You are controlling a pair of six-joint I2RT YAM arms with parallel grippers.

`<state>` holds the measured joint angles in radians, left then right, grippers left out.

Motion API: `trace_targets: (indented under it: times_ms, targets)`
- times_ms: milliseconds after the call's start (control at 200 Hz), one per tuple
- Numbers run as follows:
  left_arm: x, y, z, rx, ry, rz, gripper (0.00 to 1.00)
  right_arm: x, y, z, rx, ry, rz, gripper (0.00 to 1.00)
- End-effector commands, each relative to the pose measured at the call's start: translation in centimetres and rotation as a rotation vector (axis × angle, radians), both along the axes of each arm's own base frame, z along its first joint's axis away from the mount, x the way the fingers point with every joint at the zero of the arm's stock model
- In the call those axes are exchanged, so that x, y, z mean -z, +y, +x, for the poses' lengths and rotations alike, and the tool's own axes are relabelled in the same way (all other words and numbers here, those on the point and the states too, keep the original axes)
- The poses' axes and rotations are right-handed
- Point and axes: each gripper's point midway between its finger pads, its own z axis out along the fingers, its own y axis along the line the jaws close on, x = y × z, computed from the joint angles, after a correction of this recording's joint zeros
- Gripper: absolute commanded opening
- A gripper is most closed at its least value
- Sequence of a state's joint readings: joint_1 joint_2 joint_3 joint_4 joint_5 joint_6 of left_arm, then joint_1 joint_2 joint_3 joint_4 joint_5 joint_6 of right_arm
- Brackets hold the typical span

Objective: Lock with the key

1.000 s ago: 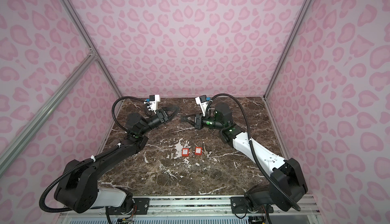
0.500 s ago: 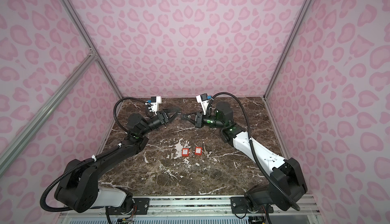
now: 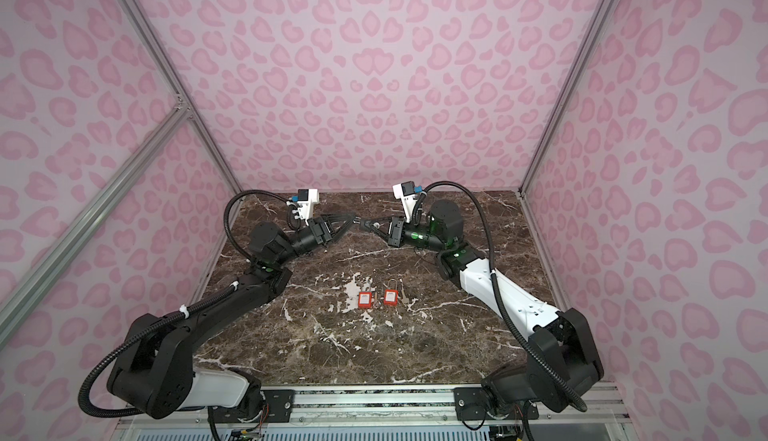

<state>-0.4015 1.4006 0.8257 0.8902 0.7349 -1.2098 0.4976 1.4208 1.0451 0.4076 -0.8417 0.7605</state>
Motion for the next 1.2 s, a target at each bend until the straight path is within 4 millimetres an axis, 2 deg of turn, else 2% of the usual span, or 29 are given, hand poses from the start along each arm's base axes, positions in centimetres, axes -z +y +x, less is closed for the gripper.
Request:
trace_targets:
  times_ms: [0, 100, 120, 245, 400, 520, 665, 880, 1190]
  targets:
    - [-1.8, -0.3, -1.0, 0.042, -0.077, -0.007, 0.45, 0.0, 0.2, 0.0, -0.018, 0.002, 0.011, 0.0]
    - [-1.6, -0.3, -0.8, 0.041, -0.075, -0.002, 0.37, -0.1, 0.1, 0.0, -0.019, 0.003, 0.013, 0.0]
    - [-1.5, -0.3, -0.8, 0.041, -0.071, 0.0, 0.32, -0.1, 0.1, 0.0, -0.018, 0.002, 0.013, 0.0]
    - [-1.1, -0.2, -0.6, 0.024, -0.072, 0.009, 0.17, -0.3, 0.1, -0.1, -0.024, 0.007, 0.017, 0.0]
    - [-0.9, -0.1, -0.6, 0.011, -0.075, 0.012, 0.1, -0.4, 0.0, -0.2, -0.026, 0.009, 0.012, 0.0]
    - [-0.9, 0.0, -0.7, 0.009, -0.086, 0.02, 0.12, -0.9, 0.1, -0.3, -0.05, 0.031, 0.045, 0.0]
    - [-1.0, 0.0, -0.8, 0.008, -0.084, 0.024, 0.35, -0.9, 0.0, -0.2, -0.053, 0.039, 0.05, 0.0]
    - [-1.0, 0.4, -0.4, -0.012, -0.083, 0.024, 0.35, -0.8, -0.1, -0.2, -0.049, 0.044, 0.044, 0.0]
    - [-0.7, 0.4, -0.3, -0.008, -0.078, 0.03, 0.2, -0.8, -0.5, -0.2, -0.043, 0.045, 0.047, 0.0]
